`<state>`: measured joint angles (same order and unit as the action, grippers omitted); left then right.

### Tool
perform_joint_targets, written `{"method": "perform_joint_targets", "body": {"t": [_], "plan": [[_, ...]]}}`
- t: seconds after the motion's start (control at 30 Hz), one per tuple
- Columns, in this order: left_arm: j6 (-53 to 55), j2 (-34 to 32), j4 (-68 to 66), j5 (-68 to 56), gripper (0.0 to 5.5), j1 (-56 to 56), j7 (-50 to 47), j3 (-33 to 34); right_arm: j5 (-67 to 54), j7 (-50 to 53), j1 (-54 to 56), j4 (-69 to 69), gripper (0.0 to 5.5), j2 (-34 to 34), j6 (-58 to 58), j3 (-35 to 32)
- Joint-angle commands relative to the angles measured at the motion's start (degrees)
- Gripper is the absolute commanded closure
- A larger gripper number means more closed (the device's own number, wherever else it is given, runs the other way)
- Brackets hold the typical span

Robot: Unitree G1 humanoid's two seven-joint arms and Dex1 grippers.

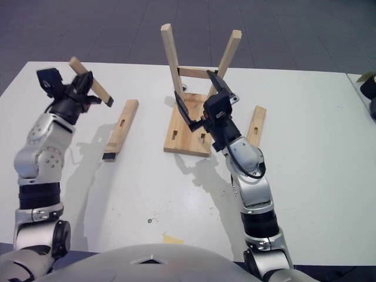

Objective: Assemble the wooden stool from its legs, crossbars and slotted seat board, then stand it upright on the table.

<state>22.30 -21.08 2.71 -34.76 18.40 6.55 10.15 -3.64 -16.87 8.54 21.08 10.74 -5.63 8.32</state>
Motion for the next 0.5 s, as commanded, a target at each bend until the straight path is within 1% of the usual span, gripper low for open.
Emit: {"method": "perform_joint_targets", "body": {"t": [0.03,0.23,0.5], "plan": [[-0.85,1.6,-2.16,1.68,5.08,0.41,1.94,0.52,0.15,0.64,-0.04,-0.95,0.12,-0.32,0.15,-0.78],[-1.99,1.34,-6.8,5.23,5.08,0.15,5.0,0.8,0.56,1.2,-0.2,-1.09,0.1,-0.42,0.2,-0.97],[-3.09,4.28,-9.62,7.03,5.08,-0.44,6.23,1.13,0.78,1.29,-0.15,-1.12,0.1,-0.18,0.25,-0.92]]}}
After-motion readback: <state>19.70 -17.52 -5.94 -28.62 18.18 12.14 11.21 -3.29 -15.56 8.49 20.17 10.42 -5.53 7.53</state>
